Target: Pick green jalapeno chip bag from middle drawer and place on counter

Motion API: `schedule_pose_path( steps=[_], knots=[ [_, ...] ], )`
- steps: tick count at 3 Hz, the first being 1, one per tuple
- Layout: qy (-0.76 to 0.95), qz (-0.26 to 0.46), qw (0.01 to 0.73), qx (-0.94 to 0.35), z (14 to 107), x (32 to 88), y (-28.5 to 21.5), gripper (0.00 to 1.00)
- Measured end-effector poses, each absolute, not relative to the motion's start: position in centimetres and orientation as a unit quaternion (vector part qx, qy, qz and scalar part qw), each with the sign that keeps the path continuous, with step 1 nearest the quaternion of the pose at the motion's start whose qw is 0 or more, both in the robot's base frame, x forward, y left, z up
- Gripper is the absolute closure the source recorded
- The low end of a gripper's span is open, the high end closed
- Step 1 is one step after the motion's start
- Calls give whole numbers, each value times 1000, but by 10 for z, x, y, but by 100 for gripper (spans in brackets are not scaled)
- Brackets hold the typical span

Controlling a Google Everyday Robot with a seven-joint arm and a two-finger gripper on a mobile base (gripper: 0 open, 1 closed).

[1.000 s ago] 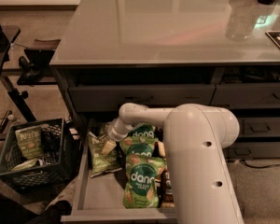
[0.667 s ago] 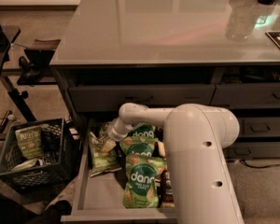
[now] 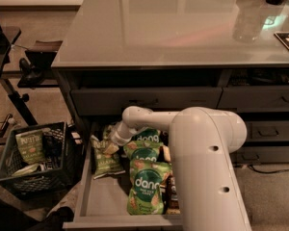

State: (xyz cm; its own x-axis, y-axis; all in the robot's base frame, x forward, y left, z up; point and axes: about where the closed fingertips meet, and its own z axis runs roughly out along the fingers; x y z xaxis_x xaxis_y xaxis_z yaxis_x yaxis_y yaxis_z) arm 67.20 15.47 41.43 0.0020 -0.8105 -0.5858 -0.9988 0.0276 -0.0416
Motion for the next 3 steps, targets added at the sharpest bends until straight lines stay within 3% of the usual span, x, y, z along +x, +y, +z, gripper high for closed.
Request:
schedule_pose_path(
  steps=[3],
  knots=[
    [627, 279, 316, -656, 522, 593, 118, 100]
  ],
)
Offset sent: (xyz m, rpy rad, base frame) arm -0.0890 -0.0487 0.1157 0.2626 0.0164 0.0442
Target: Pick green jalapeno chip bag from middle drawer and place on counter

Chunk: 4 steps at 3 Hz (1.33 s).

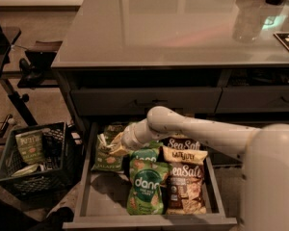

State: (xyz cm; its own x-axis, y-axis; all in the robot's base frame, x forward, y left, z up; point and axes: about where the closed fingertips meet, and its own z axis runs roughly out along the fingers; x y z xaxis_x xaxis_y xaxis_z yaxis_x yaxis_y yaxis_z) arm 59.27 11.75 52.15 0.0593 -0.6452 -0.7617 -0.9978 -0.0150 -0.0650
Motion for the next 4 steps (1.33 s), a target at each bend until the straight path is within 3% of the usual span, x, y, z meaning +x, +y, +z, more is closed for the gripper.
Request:
schedule_pose_path(
  steps=[2, 3, 4],
  knots=[
    [586, 306, 412, -627, 601, 565, 65, 100],
    [600, 319, 437, -589, 624, 578, 19, 100],
    [600, 319, 437, -589, 624, 578, 19, 100]
  ],
)
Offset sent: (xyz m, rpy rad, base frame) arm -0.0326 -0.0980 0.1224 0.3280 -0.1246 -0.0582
